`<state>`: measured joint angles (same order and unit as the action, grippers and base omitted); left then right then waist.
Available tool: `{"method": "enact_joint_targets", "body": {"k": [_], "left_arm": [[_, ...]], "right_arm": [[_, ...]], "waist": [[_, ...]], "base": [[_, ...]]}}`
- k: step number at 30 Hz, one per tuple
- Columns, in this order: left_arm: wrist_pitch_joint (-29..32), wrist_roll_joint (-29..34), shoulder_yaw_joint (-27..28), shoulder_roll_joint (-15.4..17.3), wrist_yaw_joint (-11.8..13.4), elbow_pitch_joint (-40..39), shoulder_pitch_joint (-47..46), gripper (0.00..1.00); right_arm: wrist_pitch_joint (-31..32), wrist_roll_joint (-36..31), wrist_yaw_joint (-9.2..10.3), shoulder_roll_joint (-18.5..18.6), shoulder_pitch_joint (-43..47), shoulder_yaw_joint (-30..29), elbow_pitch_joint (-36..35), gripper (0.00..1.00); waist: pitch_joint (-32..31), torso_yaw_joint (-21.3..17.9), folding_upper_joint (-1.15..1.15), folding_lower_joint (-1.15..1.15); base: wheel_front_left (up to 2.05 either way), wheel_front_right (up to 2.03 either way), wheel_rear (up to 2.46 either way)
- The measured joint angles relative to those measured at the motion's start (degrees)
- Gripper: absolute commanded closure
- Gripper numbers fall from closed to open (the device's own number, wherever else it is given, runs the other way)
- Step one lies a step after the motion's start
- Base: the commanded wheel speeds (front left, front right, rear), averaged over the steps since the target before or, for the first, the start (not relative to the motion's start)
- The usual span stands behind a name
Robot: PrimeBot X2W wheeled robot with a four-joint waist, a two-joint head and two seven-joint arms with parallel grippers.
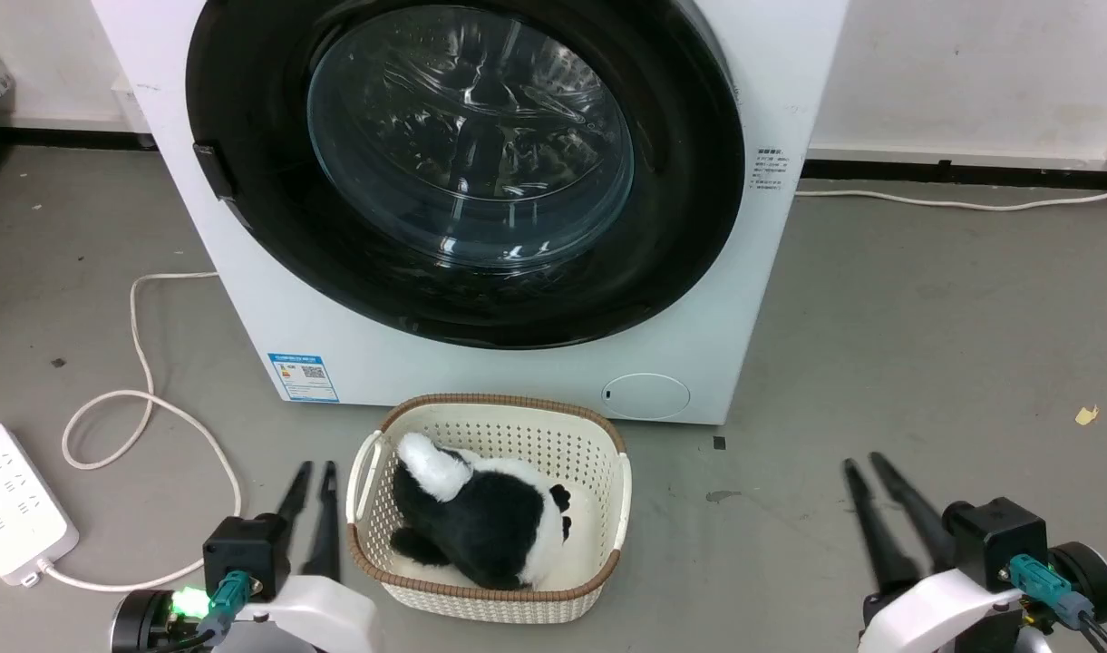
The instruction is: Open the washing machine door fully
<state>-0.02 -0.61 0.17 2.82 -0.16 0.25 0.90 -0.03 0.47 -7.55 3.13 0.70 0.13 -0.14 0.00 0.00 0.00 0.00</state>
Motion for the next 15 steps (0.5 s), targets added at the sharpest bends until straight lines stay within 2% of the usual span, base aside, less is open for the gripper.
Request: {"method": "enact_joint_targets", "body": {"k": [15], "left_arm": [[-1.33, -0.08, -0.89, 0.00, 0.05, 0.04, 0.01, 0.00]], "right_arm": [[-1.31, 0.10, 0.00, 0.01, 0.02, -0.05, -0.30, 0.00]], "waist": [[0.64, 0.32, 0.00, 0.00]], "base": [[0.00, 0.00, 0.00]]}}
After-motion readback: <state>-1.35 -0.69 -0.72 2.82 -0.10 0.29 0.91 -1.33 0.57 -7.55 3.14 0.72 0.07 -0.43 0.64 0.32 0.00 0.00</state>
